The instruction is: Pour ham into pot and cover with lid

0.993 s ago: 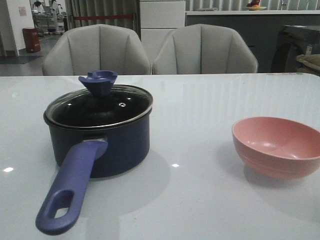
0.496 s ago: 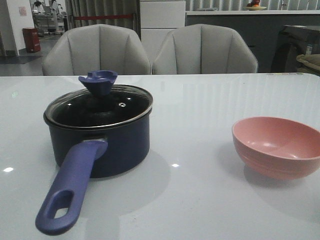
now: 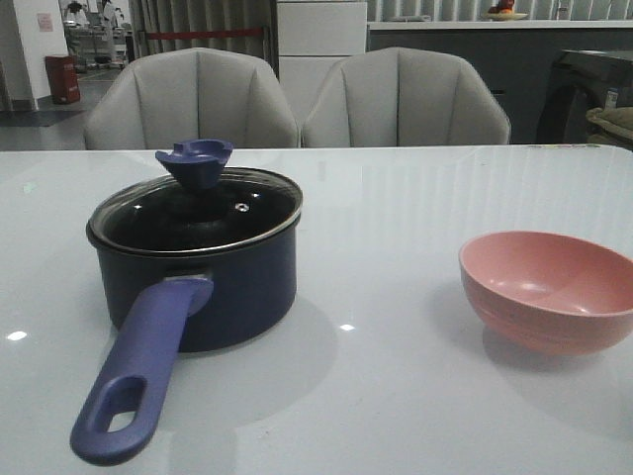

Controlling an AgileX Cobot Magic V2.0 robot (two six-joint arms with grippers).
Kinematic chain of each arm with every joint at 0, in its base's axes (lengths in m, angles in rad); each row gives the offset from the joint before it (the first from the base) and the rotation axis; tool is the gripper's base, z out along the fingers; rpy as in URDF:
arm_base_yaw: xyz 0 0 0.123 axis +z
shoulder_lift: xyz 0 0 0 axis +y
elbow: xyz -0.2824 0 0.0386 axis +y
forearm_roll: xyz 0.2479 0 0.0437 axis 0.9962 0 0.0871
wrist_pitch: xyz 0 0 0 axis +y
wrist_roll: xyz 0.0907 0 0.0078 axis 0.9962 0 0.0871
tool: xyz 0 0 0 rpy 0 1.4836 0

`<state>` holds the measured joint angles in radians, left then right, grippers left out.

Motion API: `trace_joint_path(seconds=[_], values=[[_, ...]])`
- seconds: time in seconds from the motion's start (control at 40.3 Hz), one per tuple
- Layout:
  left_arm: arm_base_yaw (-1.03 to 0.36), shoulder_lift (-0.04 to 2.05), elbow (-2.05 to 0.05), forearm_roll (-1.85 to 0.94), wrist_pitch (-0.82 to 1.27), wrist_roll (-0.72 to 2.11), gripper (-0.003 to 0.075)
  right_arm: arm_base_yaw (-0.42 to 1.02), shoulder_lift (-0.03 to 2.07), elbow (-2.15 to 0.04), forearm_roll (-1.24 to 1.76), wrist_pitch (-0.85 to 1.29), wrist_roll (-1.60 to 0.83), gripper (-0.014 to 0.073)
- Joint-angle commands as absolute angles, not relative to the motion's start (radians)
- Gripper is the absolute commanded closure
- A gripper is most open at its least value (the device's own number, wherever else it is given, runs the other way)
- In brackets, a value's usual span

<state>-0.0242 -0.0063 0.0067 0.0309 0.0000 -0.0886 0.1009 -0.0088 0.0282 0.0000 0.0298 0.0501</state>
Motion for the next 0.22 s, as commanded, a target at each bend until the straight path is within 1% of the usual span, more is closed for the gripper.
trace_joint_path(seconds=[0.0, 0.199], values=[[-0.026, -0.027, 0.037, 0.022, -0.074, -0.098, 0.0606, 0.096, -0.029, 0.036, -0.016, -0.057, 0.049, 0.0453], [-0.026, -0.027, 0.037, 0.022, -0.074, -0.098, 0.0606, 0.096, -0.029, 0.036, -0.016, -0.057, 0.049, 0.0453]])
